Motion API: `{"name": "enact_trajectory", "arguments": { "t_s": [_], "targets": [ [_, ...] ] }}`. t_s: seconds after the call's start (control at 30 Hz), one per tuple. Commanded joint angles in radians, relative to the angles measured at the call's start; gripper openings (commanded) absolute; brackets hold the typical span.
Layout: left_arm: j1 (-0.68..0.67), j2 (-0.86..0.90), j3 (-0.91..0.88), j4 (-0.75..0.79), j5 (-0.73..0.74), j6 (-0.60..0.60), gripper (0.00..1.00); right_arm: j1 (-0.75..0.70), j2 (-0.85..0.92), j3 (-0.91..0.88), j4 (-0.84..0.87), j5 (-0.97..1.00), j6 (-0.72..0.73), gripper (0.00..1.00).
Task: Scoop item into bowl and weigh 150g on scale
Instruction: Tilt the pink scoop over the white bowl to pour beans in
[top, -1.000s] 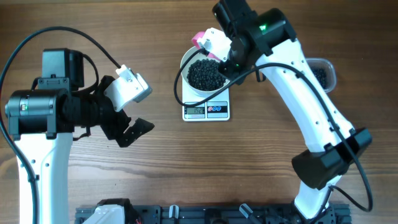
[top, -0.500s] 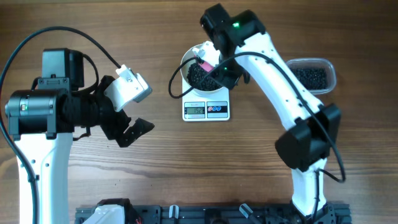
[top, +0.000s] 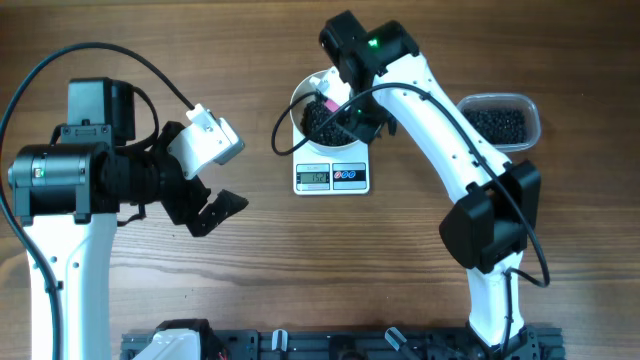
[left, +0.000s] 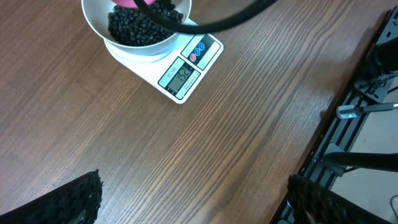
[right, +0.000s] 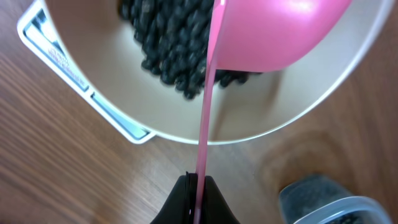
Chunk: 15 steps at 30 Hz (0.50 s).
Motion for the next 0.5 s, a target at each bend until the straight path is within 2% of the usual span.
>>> {"name": "enact_trajectory", "arguments": {
  "t_s": [0.0, 0.17, 0.3, 0.47],
  "targets": [
    [0.005, -0.010, 0.014, -0.001, 0.007, 0.010, 1.00, 0.012, 0.015, -0.005, -0.042, 0.015, 0.021, 0.04],
    [0.005, -0.010, 0.014, -0.001, 0.007, 0.010, 1.00, 0.018, -0.045, 0.012, -0.083, -0.005, 0.065, 0.04],
    [0.005, -0.010, 0.014, -0.001, 0.007, 0.010, 1.00, 0.016, -0.110, 0.015, -0.087, -0.132, 0.066, 0.04],
    [0.005, -0.010, 0.014, -0.001, 0.007, 0.010, 1.00, -0.002, -0.135, 0.015, -0.082, -0.137, 0.195, 0.04]
  ]
}}
